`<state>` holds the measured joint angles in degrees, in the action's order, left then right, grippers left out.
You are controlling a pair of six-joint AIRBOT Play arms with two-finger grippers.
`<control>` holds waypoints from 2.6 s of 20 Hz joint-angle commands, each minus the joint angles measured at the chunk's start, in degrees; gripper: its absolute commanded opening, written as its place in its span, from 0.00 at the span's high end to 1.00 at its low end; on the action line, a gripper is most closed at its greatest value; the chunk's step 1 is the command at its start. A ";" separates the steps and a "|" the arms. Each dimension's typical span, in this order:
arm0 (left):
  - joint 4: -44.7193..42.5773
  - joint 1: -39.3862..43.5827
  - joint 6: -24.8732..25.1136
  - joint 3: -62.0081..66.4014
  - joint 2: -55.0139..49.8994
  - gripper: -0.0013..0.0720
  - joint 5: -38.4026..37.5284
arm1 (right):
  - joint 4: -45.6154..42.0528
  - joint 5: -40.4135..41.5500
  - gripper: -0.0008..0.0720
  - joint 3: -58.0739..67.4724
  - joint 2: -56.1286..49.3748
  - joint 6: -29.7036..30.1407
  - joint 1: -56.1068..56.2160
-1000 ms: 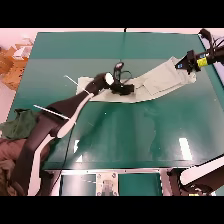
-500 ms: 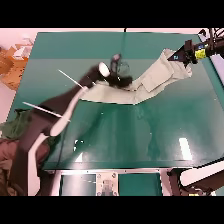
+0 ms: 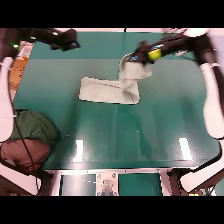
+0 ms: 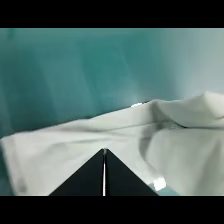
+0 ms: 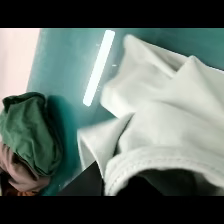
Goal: Fold the shirts.
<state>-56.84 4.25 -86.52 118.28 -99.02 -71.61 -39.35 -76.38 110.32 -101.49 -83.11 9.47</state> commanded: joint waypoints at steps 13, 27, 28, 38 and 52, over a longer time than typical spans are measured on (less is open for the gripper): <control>-4.15 -7.76 6.78 -3.96 3.19 0.95 -8.98 | -5.53 13.33 0.44 -0.98 -6.82 -8.81 3.50; -7.69 -7.76 5.90 -3.96 3.17 0.95 -10.03 | -0.37 15.50 0.25 -24.55 -9.35 -2.32 -5.77; -7.72 -7.76 5.90 -3.96 3.19 0.95 -10.21 | 1.42 17.11 0.25 -24.52 -10.03 -1.79 -3.98; -9.01 -7.76 5.90 -3.96 3.19 0.95 -13.53 | -0.11 14.84 0.97 -17.49 -4.52 -5.07 -13.09; -8.98 -7.76 5.46 -3.96 3.19 0.95 -14.29 | -33.33 6.73 0.97 -41.57 24.81 -8.83 -76.59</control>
<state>-65.82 -3.51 -80.97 114.34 -95.85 -85.76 -69.89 -72.79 76.93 -81.01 -92.51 -55.42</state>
